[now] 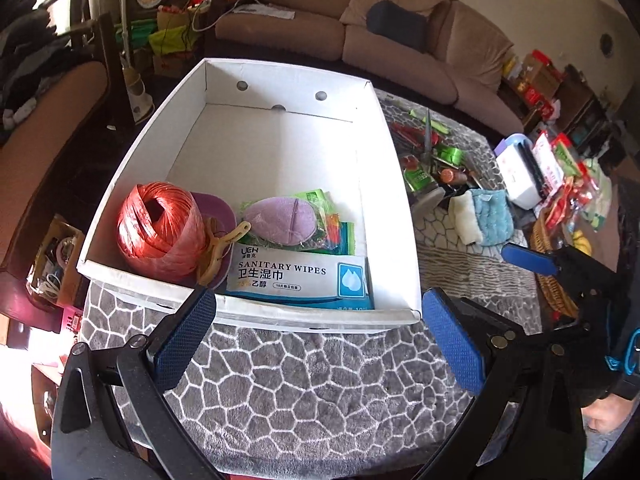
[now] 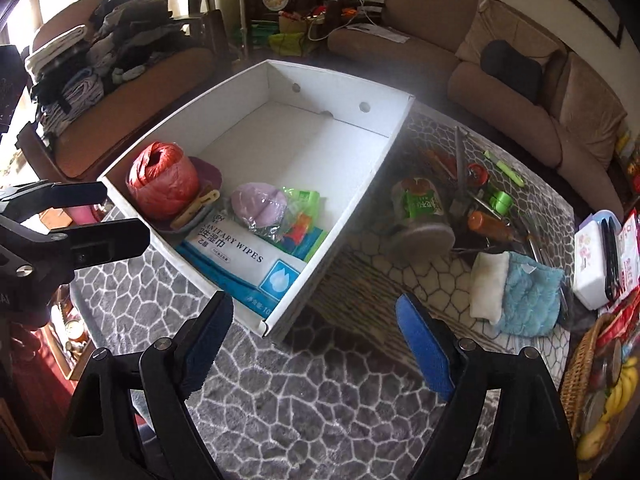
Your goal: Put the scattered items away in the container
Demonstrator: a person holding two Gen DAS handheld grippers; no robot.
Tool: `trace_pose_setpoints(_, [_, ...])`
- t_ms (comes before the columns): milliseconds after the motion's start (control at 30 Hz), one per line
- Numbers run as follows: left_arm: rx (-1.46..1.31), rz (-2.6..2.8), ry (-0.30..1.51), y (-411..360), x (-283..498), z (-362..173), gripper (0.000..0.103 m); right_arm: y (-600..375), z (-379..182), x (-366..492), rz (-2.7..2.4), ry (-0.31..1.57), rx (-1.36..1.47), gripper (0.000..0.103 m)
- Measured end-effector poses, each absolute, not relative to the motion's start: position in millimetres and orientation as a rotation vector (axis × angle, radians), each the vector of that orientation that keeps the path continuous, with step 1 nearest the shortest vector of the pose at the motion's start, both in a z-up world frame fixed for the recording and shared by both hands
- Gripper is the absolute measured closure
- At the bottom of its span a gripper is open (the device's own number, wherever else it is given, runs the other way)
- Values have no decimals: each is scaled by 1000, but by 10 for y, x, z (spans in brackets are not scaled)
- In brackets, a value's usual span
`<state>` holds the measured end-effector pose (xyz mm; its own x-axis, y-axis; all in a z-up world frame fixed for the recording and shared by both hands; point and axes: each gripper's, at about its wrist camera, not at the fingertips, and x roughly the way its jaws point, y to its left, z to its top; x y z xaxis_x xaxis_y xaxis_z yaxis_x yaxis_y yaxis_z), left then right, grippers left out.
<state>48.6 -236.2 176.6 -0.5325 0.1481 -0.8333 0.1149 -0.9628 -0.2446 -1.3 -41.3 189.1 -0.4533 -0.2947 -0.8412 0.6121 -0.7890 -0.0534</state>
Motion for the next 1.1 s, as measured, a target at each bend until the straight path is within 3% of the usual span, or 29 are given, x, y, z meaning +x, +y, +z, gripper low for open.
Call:
trace_pose_setpoints(633, [-1391,2687,-297,-1105,549,1947,0,818,2150,264,-2402,281,1144,12])
trace_pose_setpoints(1100, [-1404,2506,-190,7,-114,1060,0,2160,1314,-472,-2518,-31,1337,10])
